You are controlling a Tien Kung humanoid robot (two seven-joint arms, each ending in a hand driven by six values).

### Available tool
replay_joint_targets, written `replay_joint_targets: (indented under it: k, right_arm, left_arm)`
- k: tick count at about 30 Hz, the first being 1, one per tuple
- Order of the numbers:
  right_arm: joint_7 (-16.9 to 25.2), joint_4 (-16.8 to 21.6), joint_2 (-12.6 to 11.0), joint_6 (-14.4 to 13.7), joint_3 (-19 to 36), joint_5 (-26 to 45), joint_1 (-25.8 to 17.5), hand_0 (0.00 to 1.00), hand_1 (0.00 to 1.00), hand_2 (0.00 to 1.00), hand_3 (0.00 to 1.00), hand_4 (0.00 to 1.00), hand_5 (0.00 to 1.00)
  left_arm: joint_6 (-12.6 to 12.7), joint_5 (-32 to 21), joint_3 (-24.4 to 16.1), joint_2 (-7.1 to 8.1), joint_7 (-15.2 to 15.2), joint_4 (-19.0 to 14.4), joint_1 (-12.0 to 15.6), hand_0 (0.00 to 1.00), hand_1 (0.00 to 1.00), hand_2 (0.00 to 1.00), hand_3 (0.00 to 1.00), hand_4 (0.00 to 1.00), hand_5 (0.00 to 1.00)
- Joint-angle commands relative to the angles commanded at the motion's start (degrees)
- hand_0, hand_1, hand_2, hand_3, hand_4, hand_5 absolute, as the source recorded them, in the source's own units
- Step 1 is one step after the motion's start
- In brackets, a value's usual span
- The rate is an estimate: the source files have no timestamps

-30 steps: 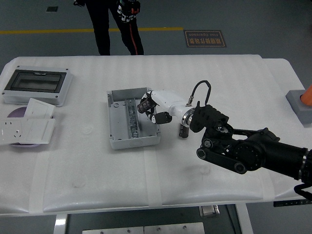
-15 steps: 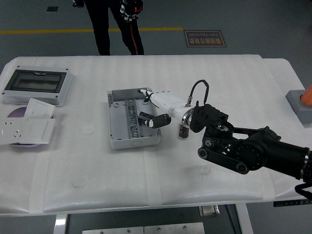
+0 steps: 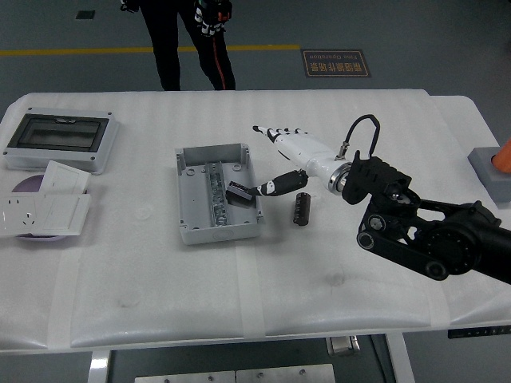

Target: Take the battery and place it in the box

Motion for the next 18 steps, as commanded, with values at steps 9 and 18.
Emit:
replay_joint_targets:
  k: [9, 18]
  right_arm:
    - [-3.45, -1.55, -3.05, 7.75, -5.35, -1.12, -0.94, 0.930, 0.826, 0.866, 0.998, 0.998, 0.549]
    - [-3.81, -2.83, -2.65, 7.99, -7.20, -1.42, -0.69, 0.917, 0.826, 0.865, 0.998, 0.998, 0.543]
  left_arm:
    - [0.05, -0.55, 0.38, -0.01, -0.22, 0.03, -0.26, 0.526, 0.636, 0.497, 0.488, 0.434, 0.417]
    - [0.68, -0.87, 0.32, 0.14, -0.80, -0.02, -0.14, 0.525, 0.634, 0.497, 0.483, 0.426, 0.394]
